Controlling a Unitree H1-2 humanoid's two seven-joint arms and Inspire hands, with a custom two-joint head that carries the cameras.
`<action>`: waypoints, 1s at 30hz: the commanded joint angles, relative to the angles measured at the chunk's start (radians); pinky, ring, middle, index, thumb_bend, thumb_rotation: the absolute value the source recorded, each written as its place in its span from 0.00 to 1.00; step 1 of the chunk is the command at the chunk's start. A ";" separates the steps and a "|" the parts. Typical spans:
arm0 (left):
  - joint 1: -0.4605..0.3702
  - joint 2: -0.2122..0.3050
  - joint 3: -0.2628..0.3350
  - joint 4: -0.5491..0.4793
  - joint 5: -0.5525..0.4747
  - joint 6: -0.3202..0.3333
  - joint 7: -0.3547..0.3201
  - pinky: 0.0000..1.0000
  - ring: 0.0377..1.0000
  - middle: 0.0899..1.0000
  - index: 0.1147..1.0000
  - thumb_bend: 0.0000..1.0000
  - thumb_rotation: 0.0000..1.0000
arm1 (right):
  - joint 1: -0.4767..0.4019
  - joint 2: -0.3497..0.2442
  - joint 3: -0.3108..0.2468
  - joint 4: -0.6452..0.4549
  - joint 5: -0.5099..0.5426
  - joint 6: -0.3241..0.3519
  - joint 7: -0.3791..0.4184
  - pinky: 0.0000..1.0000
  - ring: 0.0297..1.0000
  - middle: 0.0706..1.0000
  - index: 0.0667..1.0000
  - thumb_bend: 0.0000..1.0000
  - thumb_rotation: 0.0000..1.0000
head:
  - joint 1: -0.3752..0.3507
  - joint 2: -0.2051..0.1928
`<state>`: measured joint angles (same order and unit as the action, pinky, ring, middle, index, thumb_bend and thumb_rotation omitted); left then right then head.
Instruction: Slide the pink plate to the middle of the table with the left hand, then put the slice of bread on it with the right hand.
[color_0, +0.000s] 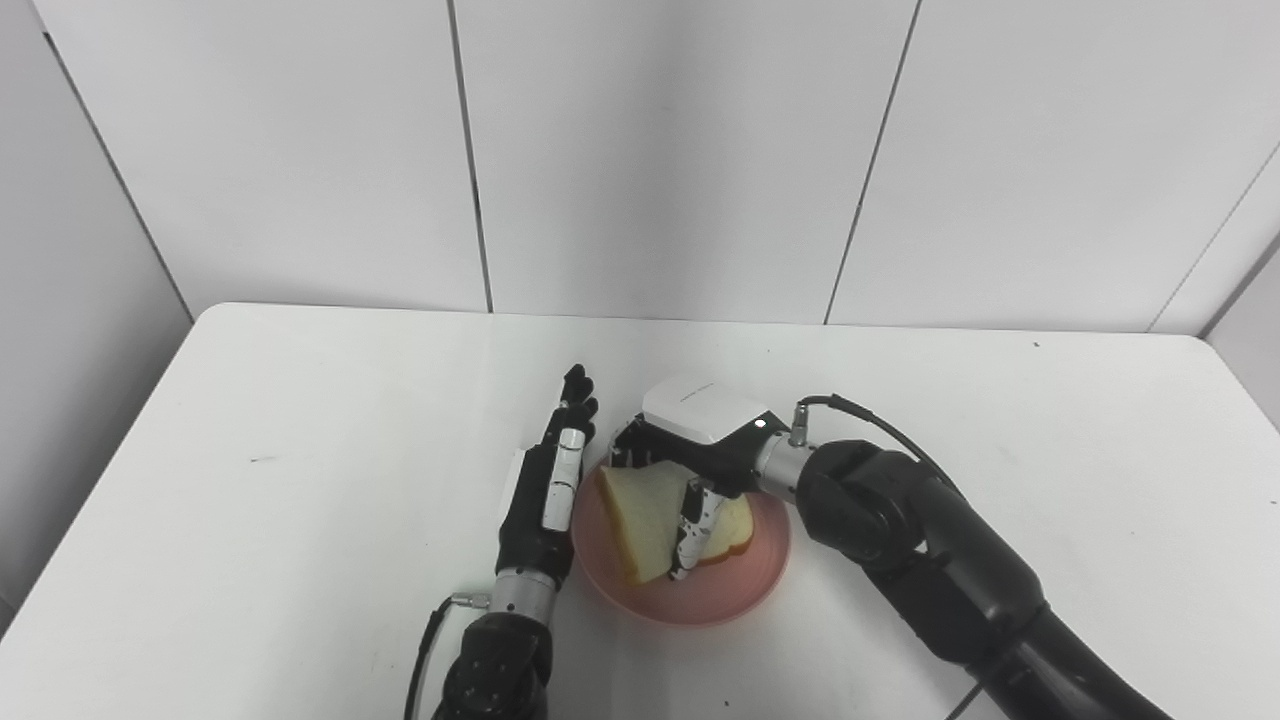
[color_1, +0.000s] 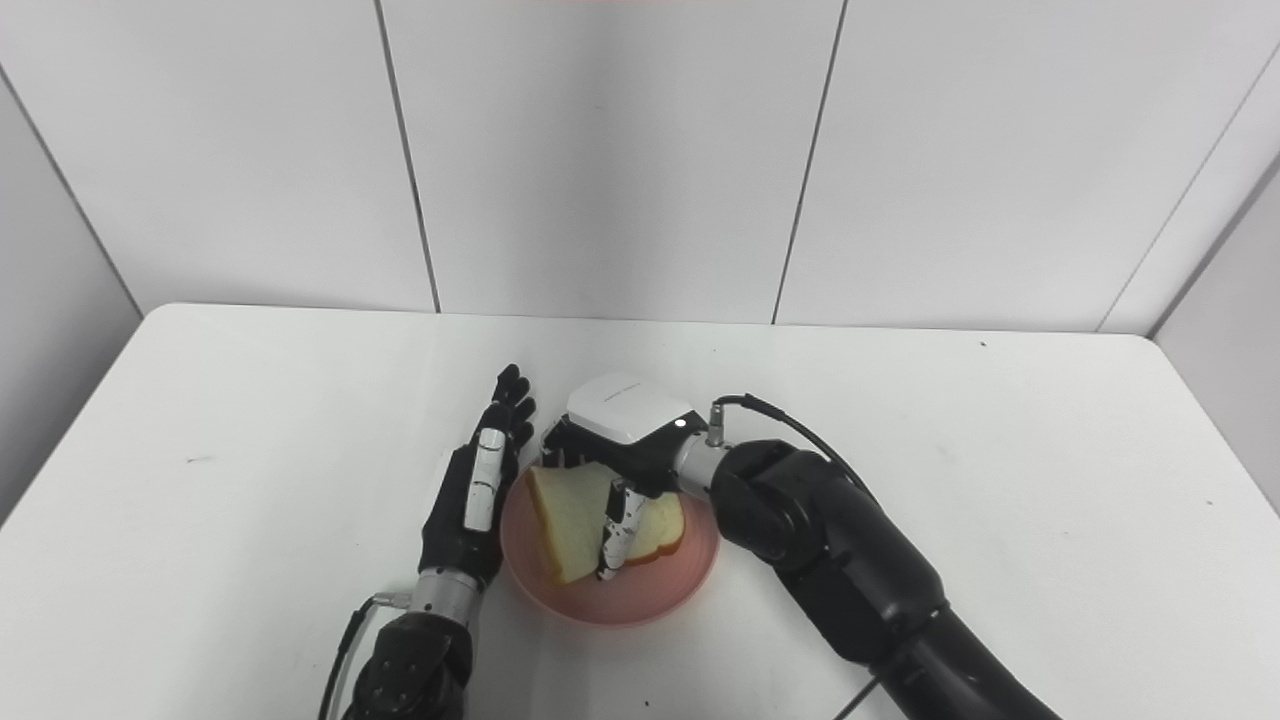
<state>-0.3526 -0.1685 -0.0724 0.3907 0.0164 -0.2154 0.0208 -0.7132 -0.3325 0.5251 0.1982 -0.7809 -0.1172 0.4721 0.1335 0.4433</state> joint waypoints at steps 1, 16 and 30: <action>0.020 -0.011 -0.003 0.011 0.000 -0.022 0.005 1.00 0.99 1.00 0.96 0.70 1.00 | -0.034 -0.017 0.006 -0.014 -0.042 -0.001 -0.006 0.44 0.50 0.46 0.44 0.53 0.00 | -0.001 0.001; 0.025 -0.009 -0.002 -0.002 -0.017 -0.015 -0.009 1.00 0.99 1.00 0.95 0.69 1.00 | 0.001 -0.084 -0.005 -0.177 -0.077 0.046 0.149 0.90 0.86 0.85 0.83 0.90 0.56 | -0.013 0.003; 0.025 -0.002 -0.004 -0.016 -0.015 -0.007 -0.010 1.00 0.99 1.00 0.96 0.69 1.00 | 0.057 -0.126 -0.107 -0.269 0.015 0.082 0.253 1.00 0.98 0.94 0.91 0.92 0.47 | -0.032 0.004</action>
<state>-0.3425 -0.1698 -0.0728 0.3740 0.0066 -0.2124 0.0201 -0.6351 -0.4467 0.4513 -0.0444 -0.8082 -0.0487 0.7438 0.1013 0.4464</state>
